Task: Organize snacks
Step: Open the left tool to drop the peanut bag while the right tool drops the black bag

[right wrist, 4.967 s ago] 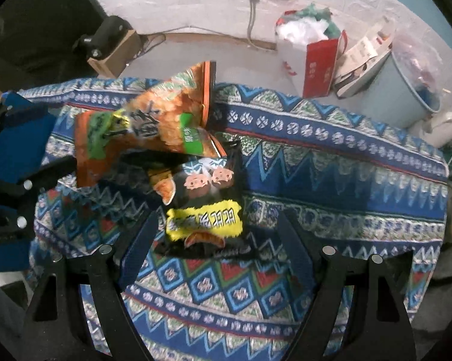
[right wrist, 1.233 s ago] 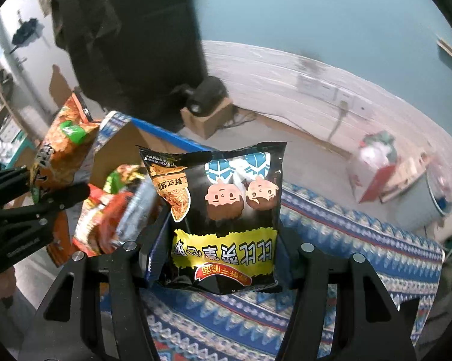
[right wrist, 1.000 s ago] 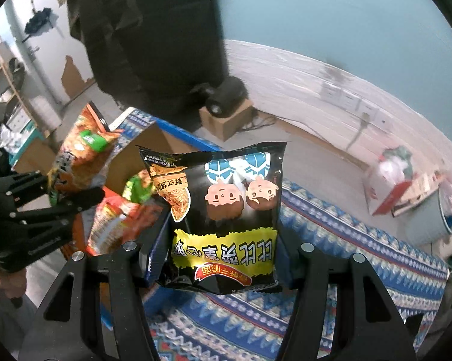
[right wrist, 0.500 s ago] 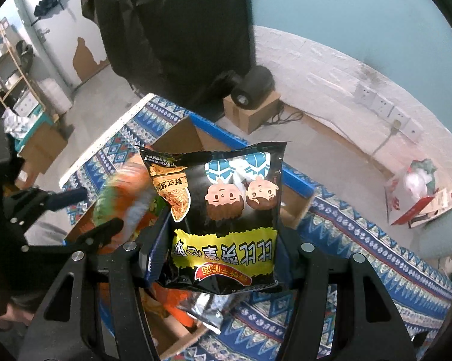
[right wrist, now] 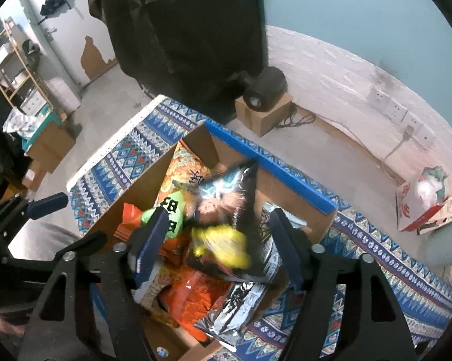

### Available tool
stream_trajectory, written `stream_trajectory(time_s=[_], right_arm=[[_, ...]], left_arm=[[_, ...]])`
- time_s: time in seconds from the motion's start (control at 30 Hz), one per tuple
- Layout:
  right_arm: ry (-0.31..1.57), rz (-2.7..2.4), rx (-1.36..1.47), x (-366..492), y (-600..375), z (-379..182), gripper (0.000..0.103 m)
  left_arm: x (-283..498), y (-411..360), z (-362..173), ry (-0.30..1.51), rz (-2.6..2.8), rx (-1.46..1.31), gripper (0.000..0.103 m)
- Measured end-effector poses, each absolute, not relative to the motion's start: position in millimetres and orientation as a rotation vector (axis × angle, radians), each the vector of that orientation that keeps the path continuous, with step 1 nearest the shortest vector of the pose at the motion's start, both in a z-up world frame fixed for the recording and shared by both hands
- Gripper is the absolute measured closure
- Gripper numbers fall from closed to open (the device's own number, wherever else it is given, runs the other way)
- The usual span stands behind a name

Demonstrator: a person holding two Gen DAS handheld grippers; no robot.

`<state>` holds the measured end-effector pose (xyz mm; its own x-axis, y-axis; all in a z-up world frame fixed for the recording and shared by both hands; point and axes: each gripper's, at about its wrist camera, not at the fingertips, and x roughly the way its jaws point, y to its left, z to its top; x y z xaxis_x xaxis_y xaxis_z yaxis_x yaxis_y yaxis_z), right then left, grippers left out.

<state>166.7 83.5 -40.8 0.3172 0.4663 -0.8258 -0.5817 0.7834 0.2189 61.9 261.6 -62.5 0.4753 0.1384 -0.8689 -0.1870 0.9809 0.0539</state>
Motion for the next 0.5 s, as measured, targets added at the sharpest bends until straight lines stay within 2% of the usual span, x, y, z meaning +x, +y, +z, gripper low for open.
stream_trajectory(time_s=[0.2, 0.5], right_arm=[[1.018, 0.678, -0.098, 160, 65, -27, 0.026], [0.98, 0.62, -0.115, 130, 34, -10, 0.023]], left_arm=[[52, 257, -50, 1.031, 0.189, -0.053, 0.025], [30, 245, -25, 0.969, 0.186, -0.034, 0.015]])
